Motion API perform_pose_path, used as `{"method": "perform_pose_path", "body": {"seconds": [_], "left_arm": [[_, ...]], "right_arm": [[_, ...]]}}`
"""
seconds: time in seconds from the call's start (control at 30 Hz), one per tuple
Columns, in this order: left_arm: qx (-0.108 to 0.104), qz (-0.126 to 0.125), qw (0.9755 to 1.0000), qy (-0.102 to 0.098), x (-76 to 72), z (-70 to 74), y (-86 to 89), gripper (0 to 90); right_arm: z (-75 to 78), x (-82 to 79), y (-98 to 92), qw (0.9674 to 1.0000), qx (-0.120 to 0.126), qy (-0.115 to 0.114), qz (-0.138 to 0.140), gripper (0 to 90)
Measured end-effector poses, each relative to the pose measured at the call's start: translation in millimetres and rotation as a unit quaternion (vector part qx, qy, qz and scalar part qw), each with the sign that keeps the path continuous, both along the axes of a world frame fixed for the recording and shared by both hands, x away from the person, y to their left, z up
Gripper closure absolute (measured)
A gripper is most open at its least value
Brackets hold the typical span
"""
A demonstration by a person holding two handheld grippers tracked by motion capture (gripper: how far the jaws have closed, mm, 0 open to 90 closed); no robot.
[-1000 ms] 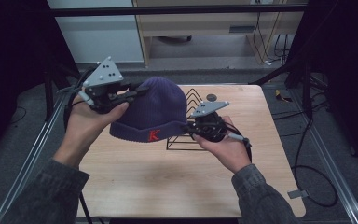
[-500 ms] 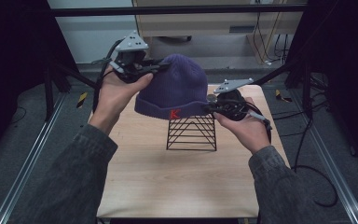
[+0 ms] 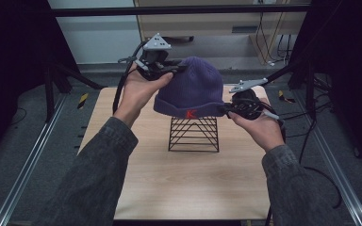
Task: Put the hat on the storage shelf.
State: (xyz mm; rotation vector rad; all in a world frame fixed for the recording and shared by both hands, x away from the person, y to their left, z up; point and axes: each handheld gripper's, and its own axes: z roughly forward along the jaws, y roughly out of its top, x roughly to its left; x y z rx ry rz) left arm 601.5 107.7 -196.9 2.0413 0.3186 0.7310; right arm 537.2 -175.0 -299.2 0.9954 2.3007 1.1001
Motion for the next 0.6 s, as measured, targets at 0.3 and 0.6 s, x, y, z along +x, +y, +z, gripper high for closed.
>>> {"method": "perform_pose_path", "body": {"seconds": [0.3,0.6], "left_arm": [[0.009,0.0,0.9999,0.006,5.5,-13.0,-7.1,78.3],[0.014,-0.004,0.9999,0.005,6.9,-22.4,-12.3,78.1]], "right_arm": [[-17.3,3.5,-6.6,0.9997,0.002,0.021,-0.009,78.9],[-25.0,6.2,-7.8,0.9994,-0.008,0.029,-0.015,78.9]]}}
